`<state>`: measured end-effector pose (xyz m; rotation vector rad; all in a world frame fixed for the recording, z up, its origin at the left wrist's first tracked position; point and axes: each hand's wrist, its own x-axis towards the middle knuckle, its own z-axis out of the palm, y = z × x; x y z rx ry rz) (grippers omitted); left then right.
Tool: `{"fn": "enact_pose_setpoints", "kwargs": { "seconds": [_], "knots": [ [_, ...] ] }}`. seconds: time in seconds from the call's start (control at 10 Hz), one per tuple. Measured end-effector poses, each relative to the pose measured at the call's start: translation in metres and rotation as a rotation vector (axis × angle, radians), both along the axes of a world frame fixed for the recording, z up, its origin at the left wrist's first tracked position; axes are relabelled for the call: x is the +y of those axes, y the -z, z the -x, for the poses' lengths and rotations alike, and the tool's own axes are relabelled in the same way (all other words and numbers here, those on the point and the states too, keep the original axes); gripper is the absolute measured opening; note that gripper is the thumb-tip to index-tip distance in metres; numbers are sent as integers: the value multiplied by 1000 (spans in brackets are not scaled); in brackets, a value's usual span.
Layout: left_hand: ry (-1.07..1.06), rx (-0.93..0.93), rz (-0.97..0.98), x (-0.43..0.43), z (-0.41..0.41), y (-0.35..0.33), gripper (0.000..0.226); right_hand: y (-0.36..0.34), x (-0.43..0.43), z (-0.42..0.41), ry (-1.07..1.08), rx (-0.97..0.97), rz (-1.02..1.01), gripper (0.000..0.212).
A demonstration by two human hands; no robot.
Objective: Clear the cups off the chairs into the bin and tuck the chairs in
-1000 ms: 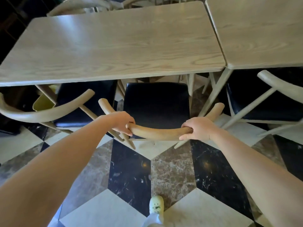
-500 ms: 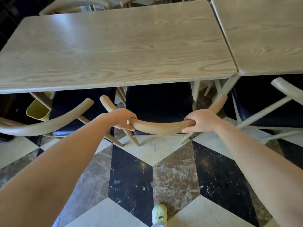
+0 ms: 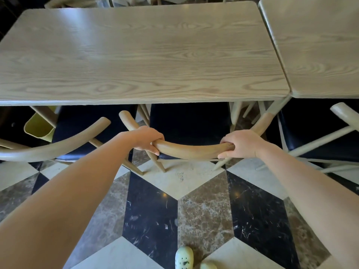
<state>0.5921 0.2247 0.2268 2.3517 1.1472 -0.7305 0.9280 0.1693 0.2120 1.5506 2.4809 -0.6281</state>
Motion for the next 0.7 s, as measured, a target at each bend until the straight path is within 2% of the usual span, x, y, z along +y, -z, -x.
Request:
{"fn": "enact_pose_setpoints", "kwargs": {
  "seconds": [0.1, 0.2, 0.3, 0.4, 0.5, 0.6, 0.7],
  "knots": [
    [-2, -4, -32, -4, -1, 0, 42, -2, -1, 1, -8, -15, 5, 52],
    [-22, 5, -146, -12, -1, 0, 52, -3, -3, 2, -2, -36, 20, 51],
    [-125, -36, -273, -32, 3, 5, 70, 0, -9, 4, -10, -28, -118, 52],
    [-368, -165, -475, -73, 3, 18, 78, 11, -19, 1, -6, 4, -325, 59],
    [-649, -295, -545, -121, -8, 34, 75, 28, -43, 7, 132, 33, -414, 66],
    [-808, -289, -385, -176, -16, 52, 68, 33, -81, 30, 365, 69, -518, 68],
    [-820, -122, -163, -242, -19, 70, 62, 40, -143, 71, 567, 216, -412, 67]
  ]
}}
